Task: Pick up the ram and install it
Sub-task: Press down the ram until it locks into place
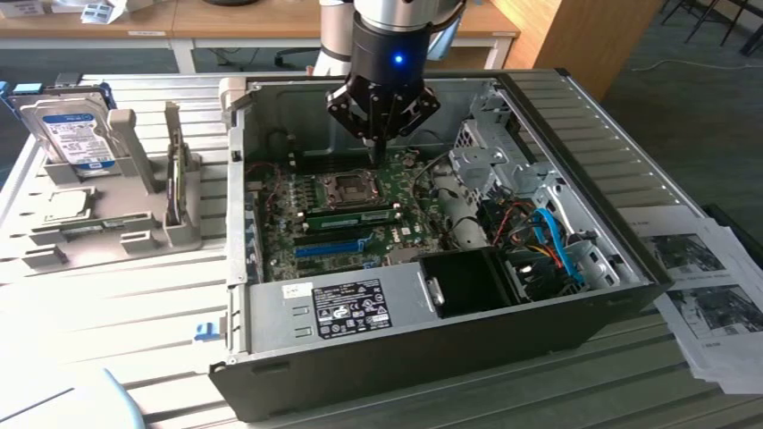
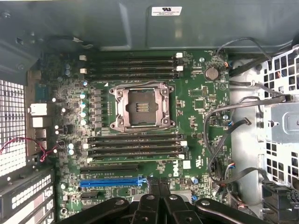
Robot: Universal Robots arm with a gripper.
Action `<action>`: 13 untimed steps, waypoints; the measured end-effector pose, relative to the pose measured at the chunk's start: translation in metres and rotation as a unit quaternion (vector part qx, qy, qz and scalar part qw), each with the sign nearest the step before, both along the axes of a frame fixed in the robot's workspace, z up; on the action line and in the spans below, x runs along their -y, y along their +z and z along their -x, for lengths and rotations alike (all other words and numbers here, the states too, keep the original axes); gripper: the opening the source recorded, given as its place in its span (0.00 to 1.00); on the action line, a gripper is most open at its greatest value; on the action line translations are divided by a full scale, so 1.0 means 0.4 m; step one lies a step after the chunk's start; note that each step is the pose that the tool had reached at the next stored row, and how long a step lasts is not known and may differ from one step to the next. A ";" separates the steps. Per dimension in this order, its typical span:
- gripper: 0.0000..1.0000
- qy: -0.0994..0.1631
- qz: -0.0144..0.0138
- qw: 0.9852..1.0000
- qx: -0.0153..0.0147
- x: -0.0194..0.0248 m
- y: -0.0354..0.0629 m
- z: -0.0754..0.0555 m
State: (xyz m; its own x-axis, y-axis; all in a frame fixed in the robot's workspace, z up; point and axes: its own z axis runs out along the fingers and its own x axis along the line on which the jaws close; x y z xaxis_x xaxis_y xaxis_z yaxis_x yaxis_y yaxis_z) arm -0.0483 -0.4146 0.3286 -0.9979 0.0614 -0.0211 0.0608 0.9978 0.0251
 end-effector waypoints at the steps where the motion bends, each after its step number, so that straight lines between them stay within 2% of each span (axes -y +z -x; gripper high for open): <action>1: 0.09 0.000 0.000 1.000 -0.001 0.000 0.000 -0.001; 7: 0.09 0.000 0.000 1.000 -0.009 0.000 0.000 -0.007; 13: 0.09 0.000 0.000 1.000 -0.009 0.000 0.000 -0.007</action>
